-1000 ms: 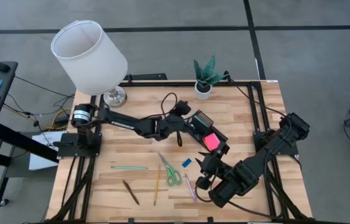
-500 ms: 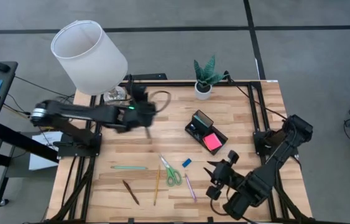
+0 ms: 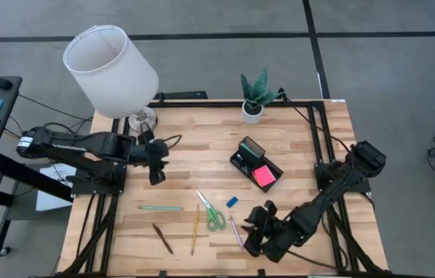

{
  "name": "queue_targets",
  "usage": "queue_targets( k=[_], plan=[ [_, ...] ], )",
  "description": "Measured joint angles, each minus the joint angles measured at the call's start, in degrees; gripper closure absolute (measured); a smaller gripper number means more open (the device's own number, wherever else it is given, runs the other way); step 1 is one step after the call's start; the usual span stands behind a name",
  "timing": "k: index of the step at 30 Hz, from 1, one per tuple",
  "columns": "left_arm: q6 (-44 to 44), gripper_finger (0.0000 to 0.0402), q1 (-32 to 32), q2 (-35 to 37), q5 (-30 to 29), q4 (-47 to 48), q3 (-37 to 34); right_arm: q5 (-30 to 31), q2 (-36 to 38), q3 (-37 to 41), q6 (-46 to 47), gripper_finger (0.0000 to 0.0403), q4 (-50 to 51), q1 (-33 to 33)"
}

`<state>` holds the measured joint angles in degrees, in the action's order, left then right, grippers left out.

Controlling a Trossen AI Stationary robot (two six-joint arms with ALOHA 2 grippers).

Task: Pick and place office supplies into organizer
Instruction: Put the blue pencil into the desk organizer

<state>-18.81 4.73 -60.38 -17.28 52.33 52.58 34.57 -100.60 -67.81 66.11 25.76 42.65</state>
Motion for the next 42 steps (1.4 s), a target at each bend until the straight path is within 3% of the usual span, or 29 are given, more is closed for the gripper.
queue_targets(
  k=[10,17,25,34,42],
  plan=[
    [-0.4,0.0278,2.1,-2.7,4.9,-15.3,-18.8,-1.8,0.0,1.1,-4.3,0.0289,-3.8,-1.3],
    [1.3,0.0278,9.5,-2.6,7.5,-31.6,-24.8,-3.6,0.0,1.1,-6.6,0.0289,-4.0,-4.4],
    [-5.4,0.0278,20.5,-2.6,5.4,-27.6,-24.9,-6.3,0.0,1.1,-6.6,0.0289,-3.9,-7.9],
    [-25.0,0.0278,32.2,-2.6,2.9,-13.8,-24.9,-6.3,0.0,1.1,-12.3,0.0289,-3.5,-8.4],
    [-29.7,0.0278,37.8,-2.6,9.0,-12.9,-24.9,-6.1,0.0,1.1,-13.8,0.0289,-3.5,-8.7]
  ],
)
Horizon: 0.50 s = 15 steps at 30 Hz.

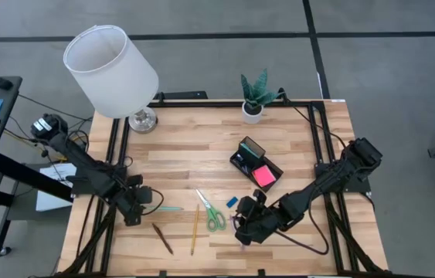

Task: Pick and place office supplies into organizer
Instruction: Put the blue pencil into the desk organizer

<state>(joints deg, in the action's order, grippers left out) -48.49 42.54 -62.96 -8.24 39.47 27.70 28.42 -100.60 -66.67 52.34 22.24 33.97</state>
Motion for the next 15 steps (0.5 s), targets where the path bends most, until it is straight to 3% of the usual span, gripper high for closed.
queue_targets(
  k=[7,15],
  plan=[
    [-2.0,0.0278,1.6,0.0,2.0,9.1,3.4,0.1,0.0,0.0,-3.2,0.0289,0.0,-0.8],
    [-2.6,0.0278,1.9,-0.3,1.9,9.9,4.0,0.1,0.0,0.0,-3.5,0.0289,0.0,-1.6]
  ],
)
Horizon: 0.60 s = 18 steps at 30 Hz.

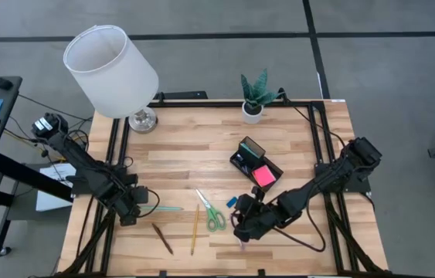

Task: Pick and place office supplies into organizer
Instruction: Put the blue pencil into the desk organizer

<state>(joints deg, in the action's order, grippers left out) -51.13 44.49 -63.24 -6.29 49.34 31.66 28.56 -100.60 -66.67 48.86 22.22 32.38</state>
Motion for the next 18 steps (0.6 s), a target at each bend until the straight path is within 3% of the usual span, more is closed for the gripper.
queue_targets(
  k=[9,18],
  plan=[
    [2.3,0.0278,0.0,-1.3,2.2,1.5,0.0,0.0,0.0,1.5,0.0,0.0289,0.1,-0.3],
    [3.2,0.0278,0.0,-9.9,2.7,-1.2,0.0,-0.1,0.0,1.6,0.0,0.0289,0.0,-0.2]
  ],
)
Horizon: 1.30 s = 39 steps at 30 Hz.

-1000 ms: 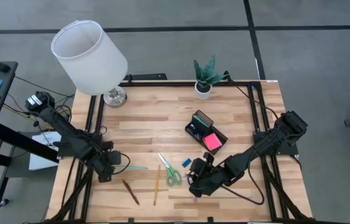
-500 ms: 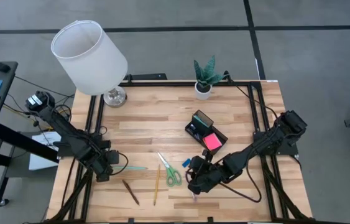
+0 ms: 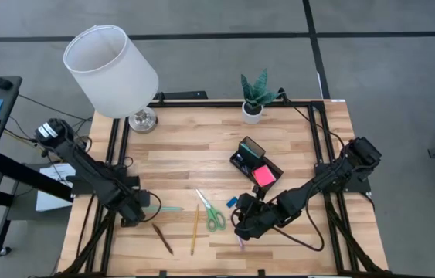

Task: Pick and place office supplies into organizer
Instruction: Put the blue pencil into the desk organizer

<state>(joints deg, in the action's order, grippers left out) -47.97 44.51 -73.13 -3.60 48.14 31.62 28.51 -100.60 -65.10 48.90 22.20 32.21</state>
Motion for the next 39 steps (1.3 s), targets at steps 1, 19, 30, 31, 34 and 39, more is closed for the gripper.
queue_targets(
  k=[1,19,30,31,34,39],
  plan=[
    [0.0,0.0278,0.0,-1.1,0.1,0.1,0.0,0.0,0.0,0.0,0.0,0.0289,0.0,0.0],
    [1.3,0.0357,0.0,-6.2,2.1,-0.2,0.8,-0.1,0.0,0.0,0.1,0.0289,0.0,-0.1],
    [3.7,0.0396,0.0,-6.6,-1.1,-1.1,3.1,0.1,0.0,0.0,-2.4,0.0289,-0.6,-0.1],
    [3.7,0.0397,0.0,-6.9,-2.6,-1.2,3.9,0.1,0.0,0.0,-3.1,0.0289,-1.1,-0.1],
    [5.1,0.0398,-0.3,-6.5,-8.0,-4.6,5.5,0.7,0.0,0.0,-6.5,0.0289,-4.3,-0.5],
    [8.3,0.0399,-0.8,-7.0,-10.5,-9.8,5.4,1.6,0.0,0.0,-17.5,0.0289,-13.0,-1.4]
  ],
)
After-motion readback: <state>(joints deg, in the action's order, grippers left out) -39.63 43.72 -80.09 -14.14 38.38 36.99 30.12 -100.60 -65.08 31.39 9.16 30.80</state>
